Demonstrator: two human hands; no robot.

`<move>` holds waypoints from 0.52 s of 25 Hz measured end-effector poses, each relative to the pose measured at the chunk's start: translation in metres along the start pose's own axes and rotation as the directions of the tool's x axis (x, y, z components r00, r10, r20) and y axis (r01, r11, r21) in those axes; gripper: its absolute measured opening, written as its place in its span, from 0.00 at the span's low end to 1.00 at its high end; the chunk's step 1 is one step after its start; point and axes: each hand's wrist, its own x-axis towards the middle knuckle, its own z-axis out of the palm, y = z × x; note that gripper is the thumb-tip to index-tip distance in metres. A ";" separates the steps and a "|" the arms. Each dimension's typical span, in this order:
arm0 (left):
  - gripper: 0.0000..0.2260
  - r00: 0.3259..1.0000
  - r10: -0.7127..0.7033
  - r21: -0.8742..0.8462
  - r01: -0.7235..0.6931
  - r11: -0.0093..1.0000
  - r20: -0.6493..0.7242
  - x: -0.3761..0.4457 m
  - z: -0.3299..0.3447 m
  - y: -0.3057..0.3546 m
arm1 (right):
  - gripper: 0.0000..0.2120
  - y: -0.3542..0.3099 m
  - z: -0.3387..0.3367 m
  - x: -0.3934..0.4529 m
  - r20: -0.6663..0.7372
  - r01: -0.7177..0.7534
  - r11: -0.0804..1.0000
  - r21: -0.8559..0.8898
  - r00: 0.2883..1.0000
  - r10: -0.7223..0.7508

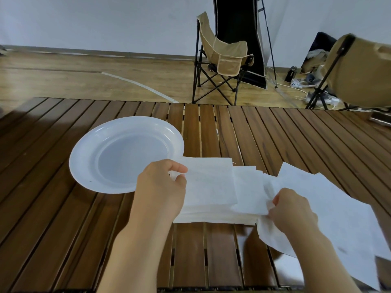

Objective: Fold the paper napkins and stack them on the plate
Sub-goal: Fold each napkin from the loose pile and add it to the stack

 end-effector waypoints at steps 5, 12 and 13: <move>0.07 1.000 -0.004 -0.013 0.004 1.000 -0.006 0.003 -0.002 -0.002 | 0.02 0.002 -0.007 0.001 -0.087 0.005 0.992 0.125 0.996 0.006; 0.07 1.000 0.008 -0.028 -0.008 1.000 -0.001 0.006 -0.002 -0.003 | 0.02 -0.005 -0.026 0.001 -0.392 0.222 0.833 0.508 0.920 -0.006; 0.07 1.000 0.013 -0.029 -0.013 1.000 -0.004 0.006 -0.002 -0.002 | 0.02 -0.006 -0.030 0.000 -0.421 0.261 0.778 0.572 0.907 0.005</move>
